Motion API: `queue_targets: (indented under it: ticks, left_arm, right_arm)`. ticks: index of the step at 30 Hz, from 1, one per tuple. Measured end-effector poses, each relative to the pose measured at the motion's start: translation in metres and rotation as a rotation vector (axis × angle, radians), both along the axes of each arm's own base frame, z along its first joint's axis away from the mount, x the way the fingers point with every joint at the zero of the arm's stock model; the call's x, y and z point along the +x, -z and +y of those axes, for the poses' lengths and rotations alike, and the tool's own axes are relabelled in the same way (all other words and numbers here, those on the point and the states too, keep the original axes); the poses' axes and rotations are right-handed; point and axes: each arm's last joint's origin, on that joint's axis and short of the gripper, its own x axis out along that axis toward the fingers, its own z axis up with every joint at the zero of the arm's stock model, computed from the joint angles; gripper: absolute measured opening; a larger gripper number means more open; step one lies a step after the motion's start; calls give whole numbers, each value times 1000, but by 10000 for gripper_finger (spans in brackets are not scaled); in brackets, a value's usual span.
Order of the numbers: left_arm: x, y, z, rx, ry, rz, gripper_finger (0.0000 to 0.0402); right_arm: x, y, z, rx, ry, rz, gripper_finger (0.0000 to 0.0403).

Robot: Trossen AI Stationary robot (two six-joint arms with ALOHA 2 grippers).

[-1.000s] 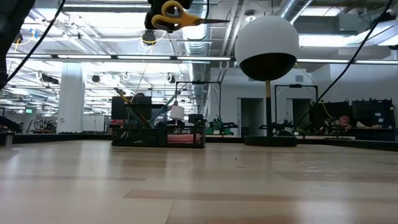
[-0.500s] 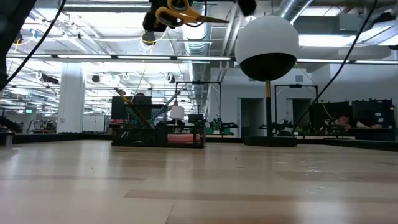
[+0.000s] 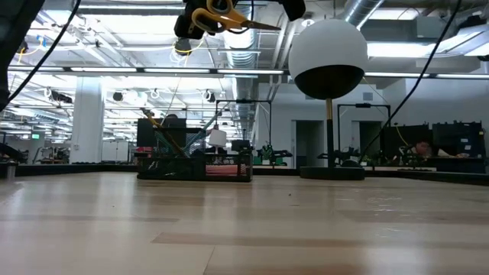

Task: Pick and place office supplies into organizer
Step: Put the yellow scissors into the black desk organizer

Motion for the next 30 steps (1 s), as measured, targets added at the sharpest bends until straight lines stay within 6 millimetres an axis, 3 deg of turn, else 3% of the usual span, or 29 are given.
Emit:
queue_targets:
  ticks: [6, 10, 30]
  left_arm:
    - [2, -1, 1, 10, 1, -22, 2]
    - [3, 0, 1, 8, 1, -26, 2]
    - [2, 0, 2, 1, -18, -17, 2]
  right_arm:
    - [6, 13, 4, 1, -48, 56, 123]
    - [8, 6, 5, 0, -56, -10, 123]
    - [10, 7, -1, 25, -63, -14, 123]
